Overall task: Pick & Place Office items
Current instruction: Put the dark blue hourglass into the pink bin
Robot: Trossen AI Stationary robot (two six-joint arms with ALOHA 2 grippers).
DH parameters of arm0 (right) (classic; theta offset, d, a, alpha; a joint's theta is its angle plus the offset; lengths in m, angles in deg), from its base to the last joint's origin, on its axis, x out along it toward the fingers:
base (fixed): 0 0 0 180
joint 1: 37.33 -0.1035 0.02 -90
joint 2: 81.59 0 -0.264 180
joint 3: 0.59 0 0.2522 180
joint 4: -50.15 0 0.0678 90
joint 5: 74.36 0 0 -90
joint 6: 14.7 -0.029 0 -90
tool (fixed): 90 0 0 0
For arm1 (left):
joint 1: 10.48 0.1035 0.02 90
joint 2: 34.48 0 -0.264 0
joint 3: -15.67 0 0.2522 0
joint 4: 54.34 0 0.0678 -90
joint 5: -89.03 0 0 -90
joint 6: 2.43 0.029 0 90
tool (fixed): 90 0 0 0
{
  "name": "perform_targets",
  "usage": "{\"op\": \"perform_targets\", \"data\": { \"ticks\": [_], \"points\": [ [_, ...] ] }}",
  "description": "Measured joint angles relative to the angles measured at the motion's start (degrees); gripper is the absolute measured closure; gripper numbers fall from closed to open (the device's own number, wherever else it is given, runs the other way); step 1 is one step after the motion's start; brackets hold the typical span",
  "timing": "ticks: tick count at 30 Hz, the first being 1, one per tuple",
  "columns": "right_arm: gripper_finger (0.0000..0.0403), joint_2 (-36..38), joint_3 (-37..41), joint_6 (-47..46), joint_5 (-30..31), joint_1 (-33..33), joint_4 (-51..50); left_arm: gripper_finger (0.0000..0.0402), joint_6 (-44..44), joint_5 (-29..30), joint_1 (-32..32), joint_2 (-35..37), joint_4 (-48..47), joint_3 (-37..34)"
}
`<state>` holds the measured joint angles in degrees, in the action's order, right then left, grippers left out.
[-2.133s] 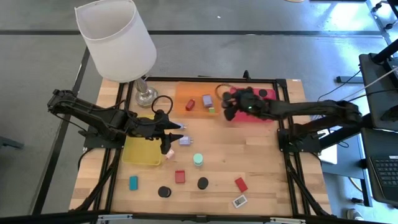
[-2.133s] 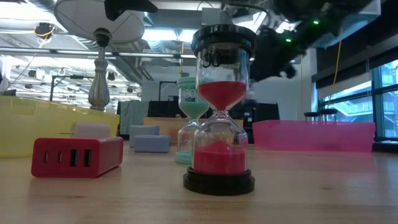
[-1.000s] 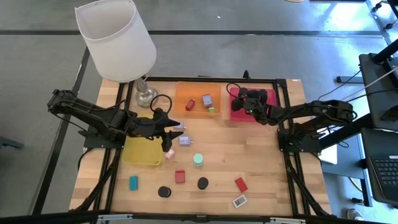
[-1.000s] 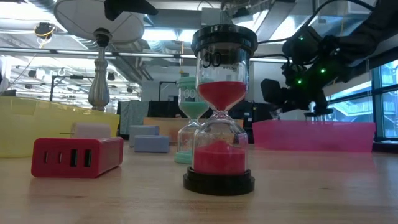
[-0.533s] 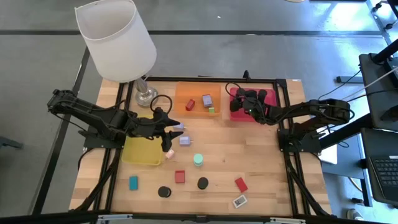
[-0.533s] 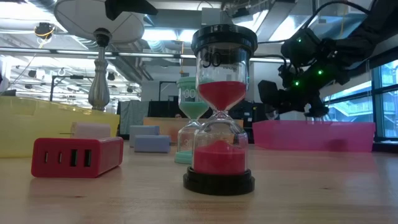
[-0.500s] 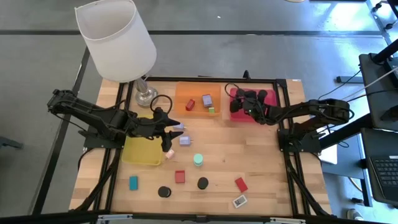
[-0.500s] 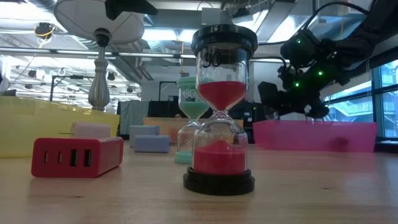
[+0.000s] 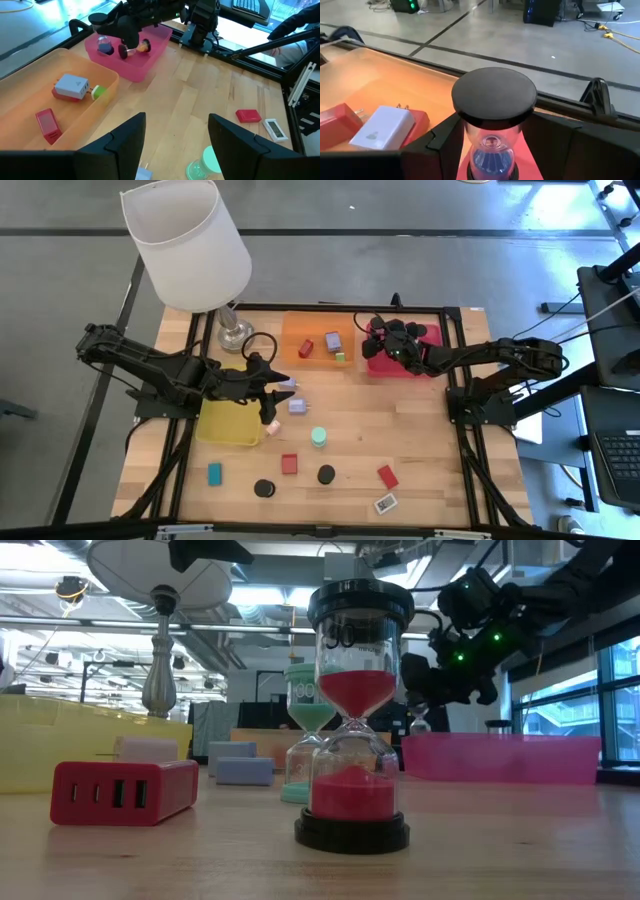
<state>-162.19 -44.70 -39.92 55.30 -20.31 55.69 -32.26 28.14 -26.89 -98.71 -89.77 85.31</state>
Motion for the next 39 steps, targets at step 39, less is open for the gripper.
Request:
{"op": "perform_targets", "data": {
  "ticks": [39],
  "points": [
    [0.021, -0.3, 1.2, -13.8, -1.6, 0.4, -9.5, 0.019, 0.6, 0.0, 0.0, 0.0, 0.0, 0.0]
  ]
}}
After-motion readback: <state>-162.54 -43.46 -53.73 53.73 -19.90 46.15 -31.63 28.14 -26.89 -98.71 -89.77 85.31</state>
